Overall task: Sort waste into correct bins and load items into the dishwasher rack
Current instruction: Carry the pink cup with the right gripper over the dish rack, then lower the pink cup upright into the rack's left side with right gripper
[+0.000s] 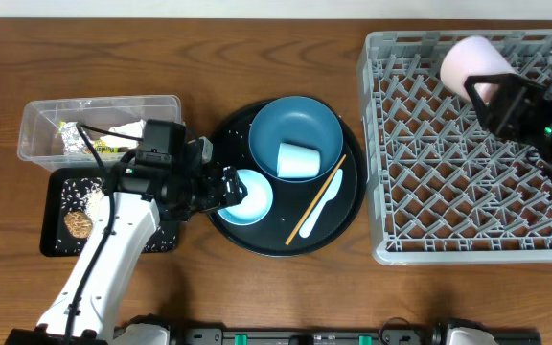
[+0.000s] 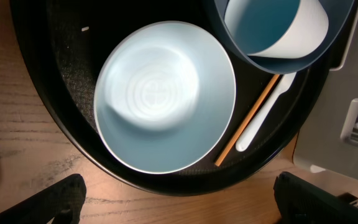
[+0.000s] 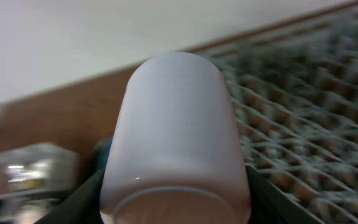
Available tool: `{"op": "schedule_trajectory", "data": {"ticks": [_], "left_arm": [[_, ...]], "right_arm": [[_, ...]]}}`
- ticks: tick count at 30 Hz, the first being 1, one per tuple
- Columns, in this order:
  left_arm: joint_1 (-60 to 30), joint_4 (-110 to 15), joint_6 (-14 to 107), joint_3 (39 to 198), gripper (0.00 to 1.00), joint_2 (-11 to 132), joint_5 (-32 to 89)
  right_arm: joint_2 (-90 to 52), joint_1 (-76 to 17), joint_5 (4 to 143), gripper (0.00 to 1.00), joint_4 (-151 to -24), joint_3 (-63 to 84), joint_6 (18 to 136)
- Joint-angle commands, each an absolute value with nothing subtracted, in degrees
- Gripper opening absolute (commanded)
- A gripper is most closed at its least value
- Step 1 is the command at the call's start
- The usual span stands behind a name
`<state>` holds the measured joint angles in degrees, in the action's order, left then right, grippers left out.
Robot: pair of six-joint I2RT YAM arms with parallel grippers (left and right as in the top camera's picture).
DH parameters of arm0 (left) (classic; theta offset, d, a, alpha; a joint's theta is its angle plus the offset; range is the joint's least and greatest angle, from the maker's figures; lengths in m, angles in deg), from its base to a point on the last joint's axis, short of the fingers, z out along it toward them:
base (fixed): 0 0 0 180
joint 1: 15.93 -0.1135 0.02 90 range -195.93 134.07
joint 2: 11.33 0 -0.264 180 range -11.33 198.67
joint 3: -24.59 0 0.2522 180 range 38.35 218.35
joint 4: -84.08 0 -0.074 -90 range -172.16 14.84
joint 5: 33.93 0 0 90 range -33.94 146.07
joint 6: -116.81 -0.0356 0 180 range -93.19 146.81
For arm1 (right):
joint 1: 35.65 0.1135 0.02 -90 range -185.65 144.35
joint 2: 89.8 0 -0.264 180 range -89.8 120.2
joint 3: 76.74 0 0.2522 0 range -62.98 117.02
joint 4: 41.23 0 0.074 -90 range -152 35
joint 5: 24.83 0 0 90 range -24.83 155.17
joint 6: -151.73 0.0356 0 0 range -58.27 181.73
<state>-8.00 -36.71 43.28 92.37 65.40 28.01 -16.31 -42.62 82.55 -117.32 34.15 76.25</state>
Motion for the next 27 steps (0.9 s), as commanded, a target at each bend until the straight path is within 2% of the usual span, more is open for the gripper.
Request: {"op": "schedule_trajectory", "data": {"ticks": [1, 10, 27], "left_arm": [[-8.09, -36.56, 42.95, 92.79, 0.98, 65.40, 28.71], [-8.09, -36.56, 42.95, 92.81, 0.98, 65.40, 28.71], [-8.09, -36.56, 42.95, 92.81, 0.98, 65.40, 28.71]], "right_arm": [[-14.32, -40.10, 69.29, 0.23, -117.76, 34.65, 71.14], [-8.55, -35.16, 66.71, 0.20, -115.62, 34.65, 68.08], [8.48, -33.87, 70.14, 0.19, -108.32, 34.65, 65.50]]}}
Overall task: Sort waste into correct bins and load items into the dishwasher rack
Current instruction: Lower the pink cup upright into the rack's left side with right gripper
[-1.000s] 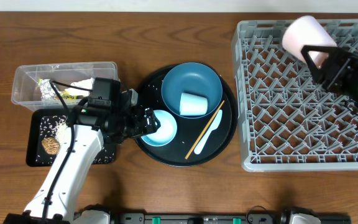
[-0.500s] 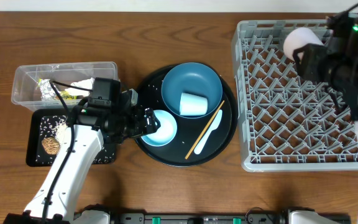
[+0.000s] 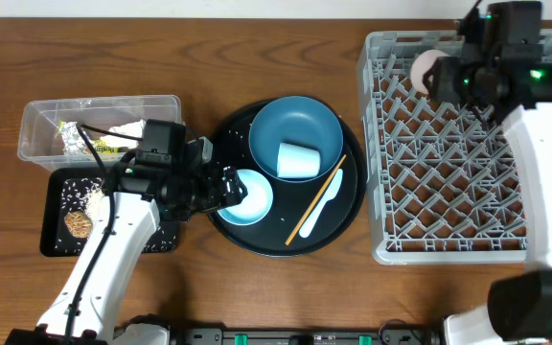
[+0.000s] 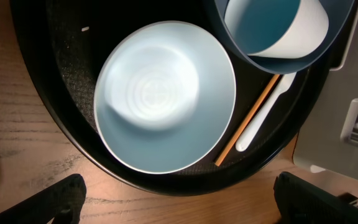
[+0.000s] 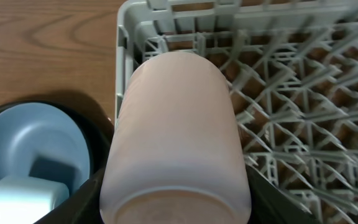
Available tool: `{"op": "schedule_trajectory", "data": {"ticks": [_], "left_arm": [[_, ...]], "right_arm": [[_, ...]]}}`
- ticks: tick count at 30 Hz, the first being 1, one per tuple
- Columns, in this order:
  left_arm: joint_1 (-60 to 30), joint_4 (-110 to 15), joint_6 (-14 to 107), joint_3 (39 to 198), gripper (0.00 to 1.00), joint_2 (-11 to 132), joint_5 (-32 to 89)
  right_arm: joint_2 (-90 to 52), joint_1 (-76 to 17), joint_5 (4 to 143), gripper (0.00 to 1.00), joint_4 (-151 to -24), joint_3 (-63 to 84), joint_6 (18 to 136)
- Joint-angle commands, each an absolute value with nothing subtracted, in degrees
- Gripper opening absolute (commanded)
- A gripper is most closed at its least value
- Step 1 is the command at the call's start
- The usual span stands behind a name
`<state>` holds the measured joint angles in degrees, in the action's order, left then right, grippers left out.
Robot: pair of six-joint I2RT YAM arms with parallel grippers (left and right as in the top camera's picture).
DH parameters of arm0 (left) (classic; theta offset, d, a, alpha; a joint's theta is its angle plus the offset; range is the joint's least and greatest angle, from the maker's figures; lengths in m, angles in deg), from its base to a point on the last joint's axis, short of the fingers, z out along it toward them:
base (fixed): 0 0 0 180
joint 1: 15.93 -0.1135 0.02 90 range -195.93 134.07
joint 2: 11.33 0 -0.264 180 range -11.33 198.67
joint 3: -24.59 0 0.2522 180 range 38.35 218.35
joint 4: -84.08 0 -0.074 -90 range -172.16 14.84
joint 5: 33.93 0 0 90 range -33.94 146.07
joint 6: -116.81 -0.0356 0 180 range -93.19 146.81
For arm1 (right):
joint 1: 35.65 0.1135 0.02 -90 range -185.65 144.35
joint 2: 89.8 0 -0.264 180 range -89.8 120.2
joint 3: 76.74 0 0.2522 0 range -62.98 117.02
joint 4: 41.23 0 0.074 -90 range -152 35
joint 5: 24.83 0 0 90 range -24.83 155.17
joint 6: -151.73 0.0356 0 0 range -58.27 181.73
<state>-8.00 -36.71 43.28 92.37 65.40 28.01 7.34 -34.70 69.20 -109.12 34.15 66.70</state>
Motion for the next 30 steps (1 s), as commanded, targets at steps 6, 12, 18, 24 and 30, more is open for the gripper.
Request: {"op": "schedule_trajectory", "data": {"ticks": [6, 12, 18, 24, 30], "left_arm": [[-8.09, -36.56, 42.95, 92.81, 0.98, 65.40, 28.71], [-8.09, -36.56, 42.95, 92.81, 0.98, 65.40, 28.71], [-8.09, -36.56, 42.95, 92.81, 0.98, 65.40, 28.71], [-8.09, -36.56, 42.93, 92.81, 0.98, 65.40, 28.71], [-8.09, -36.56, 42.95, 92.79, 0.98, 65.40, 28.71]], "right_arm": [[13.46, -32.95, 70.12, 0.18, -112.18, 39.02, 65.50], [19.47, -31.82, 70.12, 0.17, -119.24, 47.74, 65.47], [22.40, -31.14, 69.26, 0.18, -123.13, 50.52, 66.02], [24.13, -31.53, 66.82, 0.15, -127.66, 50.49, 66.37], [24.54, -31.77, 65.83, 0.14, -129.82, 50.49, 66.37]]}}
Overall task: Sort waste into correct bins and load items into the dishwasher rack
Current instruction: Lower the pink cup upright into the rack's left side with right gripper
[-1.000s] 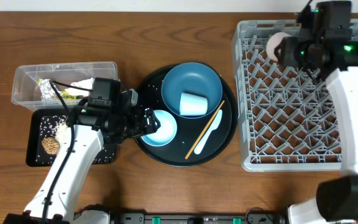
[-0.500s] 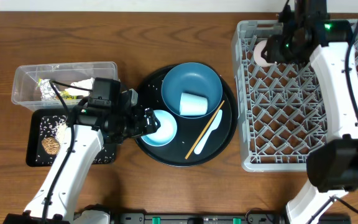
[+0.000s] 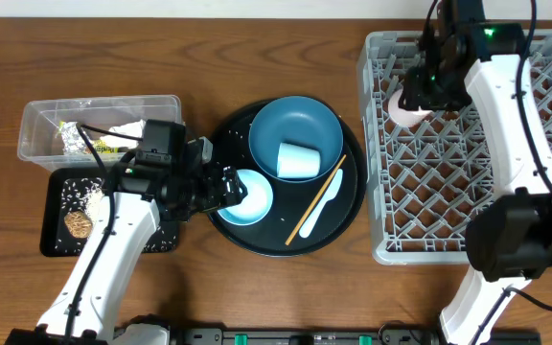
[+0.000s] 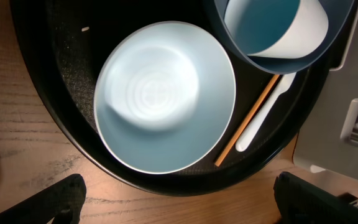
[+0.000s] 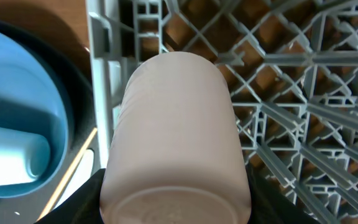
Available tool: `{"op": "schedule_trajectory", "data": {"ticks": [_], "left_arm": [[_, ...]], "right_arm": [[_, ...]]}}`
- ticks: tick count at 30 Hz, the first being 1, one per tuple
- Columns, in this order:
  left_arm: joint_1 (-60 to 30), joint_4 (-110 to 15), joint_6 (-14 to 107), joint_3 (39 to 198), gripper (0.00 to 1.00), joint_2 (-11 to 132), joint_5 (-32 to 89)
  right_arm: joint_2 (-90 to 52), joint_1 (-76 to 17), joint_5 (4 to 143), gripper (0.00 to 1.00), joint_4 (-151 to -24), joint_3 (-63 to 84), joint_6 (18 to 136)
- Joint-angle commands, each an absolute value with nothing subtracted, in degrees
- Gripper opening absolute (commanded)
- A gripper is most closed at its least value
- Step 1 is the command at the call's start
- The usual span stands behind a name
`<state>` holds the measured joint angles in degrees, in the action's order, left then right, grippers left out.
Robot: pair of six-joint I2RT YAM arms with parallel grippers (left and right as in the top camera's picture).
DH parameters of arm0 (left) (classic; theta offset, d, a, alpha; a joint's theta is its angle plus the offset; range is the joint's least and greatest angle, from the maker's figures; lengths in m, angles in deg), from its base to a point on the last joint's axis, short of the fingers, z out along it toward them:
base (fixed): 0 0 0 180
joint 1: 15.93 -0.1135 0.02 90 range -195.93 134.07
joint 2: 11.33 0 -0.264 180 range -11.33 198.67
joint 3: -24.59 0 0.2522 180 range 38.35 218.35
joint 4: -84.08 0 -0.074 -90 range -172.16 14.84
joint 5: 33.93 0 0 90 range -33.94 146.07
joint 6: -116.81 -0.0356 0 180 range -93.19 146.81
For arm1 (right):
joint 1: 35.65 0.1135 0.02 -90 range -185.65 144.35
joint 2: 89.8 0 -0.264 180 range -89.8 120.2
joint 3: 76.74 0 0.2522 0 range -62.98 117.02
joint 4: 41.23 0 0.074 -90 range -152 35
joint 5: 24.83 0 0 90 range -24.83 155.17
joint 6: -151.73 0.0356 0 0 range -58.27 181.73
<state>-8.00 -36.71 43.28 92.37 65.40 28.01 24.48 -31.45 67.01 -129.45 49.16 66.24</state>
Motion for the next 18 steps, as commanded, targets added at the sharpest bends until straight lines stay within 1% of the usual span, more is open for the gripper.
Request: {"op": "schedule_trajectory", "data": {"ticks": [1, 12, 18], "left_arm": [[-8.09, -36.56, 42.95, 92.81, 0.98, 65.40, 28.71], [-8.09, -36.56, 42.95, 92.81, 0.98, 65.40, 28.71], [-8.09, -36.56, 42.95, 92.81, 0.98, 65.40, 28.71]], "right_arm": [[24.57, -31.77, 65.81, 0.13, -130.04, 50.49, 66.37], [24.72, -31.84, 65.83, 0.13, -130.61, 49.42, 66.35], [24.76, -31.51, 65.83, 0.12, -128.80, 45.55, 66.37]]}}
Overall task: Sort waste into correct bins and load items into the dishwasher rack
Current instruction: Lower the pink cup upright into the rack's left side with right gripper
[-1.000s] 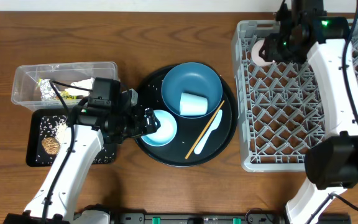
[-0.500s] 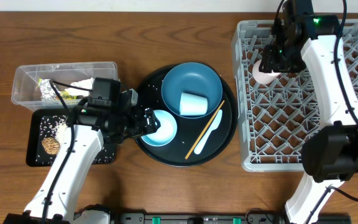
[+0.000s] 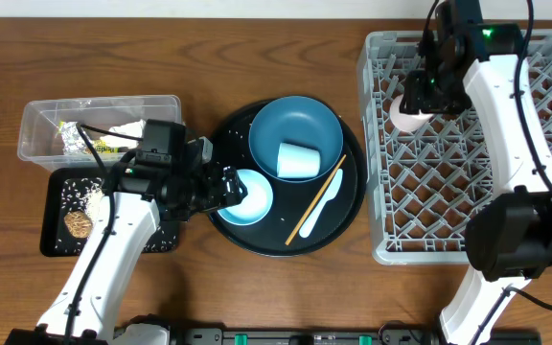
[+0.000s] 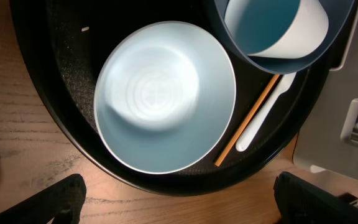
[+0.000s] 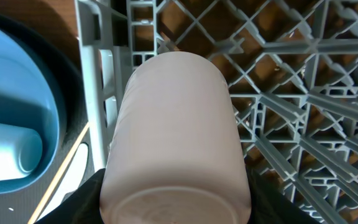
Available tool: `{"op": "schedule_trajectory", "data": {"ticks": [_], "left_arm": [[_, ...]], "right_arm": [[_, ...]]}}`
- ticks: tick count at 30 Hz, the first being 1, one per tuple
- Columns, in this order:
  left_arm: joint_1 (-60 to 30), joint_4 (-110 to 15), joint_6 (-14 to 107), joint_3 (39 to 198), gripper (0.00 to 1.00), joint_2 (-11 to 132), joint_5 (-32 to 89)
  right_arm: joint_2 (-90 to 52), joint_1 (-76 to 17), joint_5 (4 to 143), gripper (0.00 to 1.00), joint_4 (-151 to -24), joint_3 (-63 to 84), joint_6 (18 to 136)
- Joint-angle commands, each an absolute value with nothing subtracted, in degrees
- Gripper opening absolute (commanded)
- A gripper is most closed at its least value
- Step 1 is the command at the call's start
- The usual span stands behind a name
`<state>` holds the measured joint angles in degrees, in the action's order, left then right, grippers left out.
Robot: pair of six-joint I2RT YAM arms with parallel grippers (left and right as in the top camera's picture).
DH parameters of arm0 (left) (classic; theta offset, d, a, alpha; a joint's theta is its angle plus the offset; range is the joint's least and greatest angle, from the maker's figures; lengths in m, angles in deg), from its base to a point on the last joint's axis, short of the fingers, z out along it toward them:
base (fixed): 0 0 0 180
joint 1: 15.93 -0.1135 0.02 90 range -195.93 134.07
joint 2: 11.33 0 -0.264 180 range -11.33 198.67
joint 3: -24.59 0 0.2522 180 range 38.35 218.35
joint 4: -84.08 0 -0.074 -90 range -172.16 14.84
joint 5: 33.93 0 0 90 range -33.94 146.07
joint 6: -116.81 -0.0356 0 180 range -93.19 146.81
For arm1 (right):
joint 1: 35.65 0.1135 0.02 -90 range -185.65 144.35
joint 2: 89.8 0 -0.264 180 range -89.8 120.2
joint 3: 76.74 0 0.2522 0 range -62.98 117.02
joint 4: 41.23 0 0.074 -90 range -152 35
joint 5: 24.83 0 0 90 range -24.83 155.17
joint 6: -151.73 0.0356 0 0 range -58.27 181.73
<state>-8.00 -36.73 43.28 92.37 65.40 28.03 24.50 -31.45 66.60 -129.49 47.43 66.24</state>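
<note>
My right gripper [image 3: 420, 100] is shut on a pale pink cup [image 5: 176, 134], held bottom toward the camera over the left part of the grey dishwasher rack [image 3: 468, 211]. On the black round tray [image 3: 353, 206] sit a large blue bowl [image 3: 295, 129] with a light blue cup [image 3: 298, 161] lying in it, a small light blue bowl [image 4: 166, 96], a wooden chopstick [image 4: 247, 118] and a white spoon [image 4: 263, 112]. My left gripper [image 4: 179, 196] hangs open above the small bowl at the tray's left edge.
A clear plastic bin [image 3: 99, 129] with foil and wrappers stands at the left. In front of it lies a black tray [image 3: 60, 216] with food scraps. The rack fills the right side of the wooden table.
My right gripper has shifted the pink cup slightly to the right, further inside the rack's left edge. The left arm has not moved.
My right gripper held the pink cup high over the rack's far right. Then it was over the rack's back left corner, then lower at the rack's left side, where it stays now. The left gripper stayed open over the small bowl throughout.
</note>
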Motion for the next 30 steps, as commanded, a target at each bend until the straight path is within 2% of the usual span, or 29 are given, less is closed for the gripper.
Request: {"op": "schedule_trajectory", "data": {"ticks": [1, 10, 13, 17, 26, 30], "left_arm": [[-8.09, -36.56, 42.95, 92.81, 0.98, 65.40, 28.71], [-8.09, -36.56, 42.93, 92.81, 0.98, 65.40, 28.71], [-8.09, -36.56, 42.95, 92.81, 0.98, 65.40, 28.71], [-8.09, -36.56, 42.95, 92.79, 0.98, 65.40, 28.71], [-8.09, -36.56, 42.95, 92.79, 0.98, 65.40, 28.71], [-8.09, -36.56, 42.93, 92.81, 0.98, 65.40, 28.71]], "right_arm": [[24.76, -31.62, 65.83, 0.12, -127.94, 44.62, 66.37], [24.76, -31.51, 65.85, 0.12, -124.73, 40.70, 66.35], [24.76, -31.51, 65.83, 0.23, -123.94, 40.70, 66.35], [24.76, -31.29, 65.88, 0.27, -123.77, 40.70, 66.37], [24.76, -31.16, 65.85, 0.25, -124.10, 40.37, 66.35], [24.87, -31.12, 65.81, 0.27, -123.88, 39.22, 66.33]]}}
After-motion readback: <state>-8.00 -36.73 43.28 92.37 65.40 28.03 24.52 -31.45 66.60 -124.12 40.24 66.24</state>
